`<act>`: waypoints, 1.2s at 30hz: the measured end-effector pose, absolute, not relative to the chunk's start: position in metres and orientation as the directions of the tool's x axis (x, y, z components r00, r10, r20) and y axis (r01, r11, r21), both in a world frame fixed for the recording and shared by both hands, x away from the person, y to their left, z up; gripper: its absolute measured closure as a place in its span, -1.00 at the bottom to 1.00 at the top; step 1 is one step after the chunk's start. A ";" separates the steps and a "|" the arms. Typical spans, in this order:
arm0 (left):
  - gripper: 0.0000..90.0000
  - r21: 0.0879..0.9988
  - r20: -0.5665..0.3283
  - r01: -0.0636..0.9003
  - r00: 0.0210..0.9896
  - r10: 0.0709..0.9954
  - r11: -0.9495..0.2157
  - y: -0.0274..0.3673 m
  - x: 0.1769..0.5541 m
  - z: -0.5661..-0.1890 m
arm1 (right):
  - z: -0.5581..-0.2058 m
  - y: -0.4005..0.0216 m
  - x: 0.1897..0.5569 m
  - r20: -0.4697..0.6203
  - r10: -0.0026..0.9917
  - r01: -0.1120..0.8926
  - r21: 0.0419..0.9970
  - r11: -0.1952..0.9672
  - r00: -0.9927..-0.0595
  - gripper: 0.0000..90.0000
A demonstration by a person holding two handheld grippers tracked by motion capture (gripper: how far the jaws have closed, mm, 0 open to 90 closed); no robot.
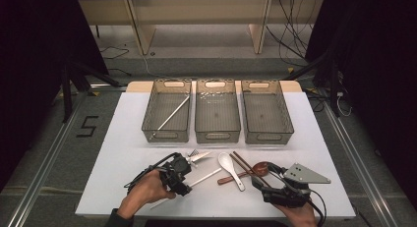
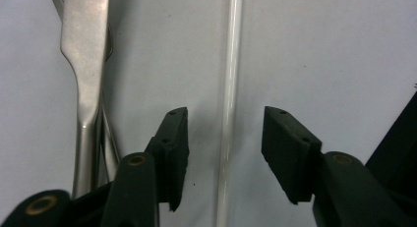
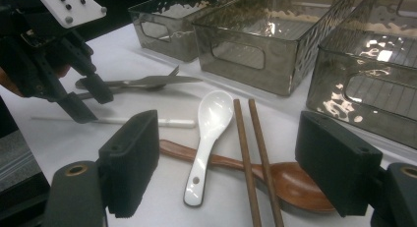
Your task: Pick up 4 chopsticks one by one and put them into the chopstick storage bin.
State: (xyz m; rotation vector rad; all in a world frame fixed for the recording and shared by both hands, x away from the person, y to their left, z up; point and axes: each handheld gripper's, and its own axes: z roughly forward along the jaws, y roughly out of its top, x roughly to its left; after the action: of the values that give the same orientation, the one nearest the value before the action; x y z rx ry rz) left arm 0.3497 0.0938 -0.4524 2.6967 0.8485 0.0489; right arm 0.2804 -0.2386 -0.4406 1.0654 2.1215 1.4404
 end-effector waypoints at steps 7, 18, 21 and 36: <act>0.44 0.286 -0.055 0.554 0.824 0.564 -0.782 0.091 0.350 -0.458 | -0.440 -0.238 0.280 0.109 0.753 0.379 0.905 0.196 -0.649 -0.43; 0.65 0.280 -0.026 0.540 0.831 0.556 -0.793 0.088 0.349 -0.461 | -0.441 -0.239 0.281 0.112 0.754 0.382 0.903 0.194 -0.648 -0.43; 0.66 0.279 -0.012 0.531 0.835 0.550 -0.800 0.086 0.347 -0.461 | -0.441 -0.239 0.281 0.112 0.753 0.381 0.904 0.194 -0.648 -0.43; 0.84 0.283 -0.024 0.539 0.831 0.556 -0.794 0.087 0.348 -0.462 | -0.440 -0.239 0.281 0.112 0.755 0.380 0.905 0.191 -0.646 -0.42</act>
State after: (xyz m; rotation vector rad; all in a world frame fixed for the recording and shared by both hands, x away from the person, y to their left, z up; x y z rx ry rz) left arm 0.3477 0.0872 -0.4615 2.7346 0.8348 0.0876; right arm 0.2806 -0.2389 -0.4404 1.0679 2.1148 1.4417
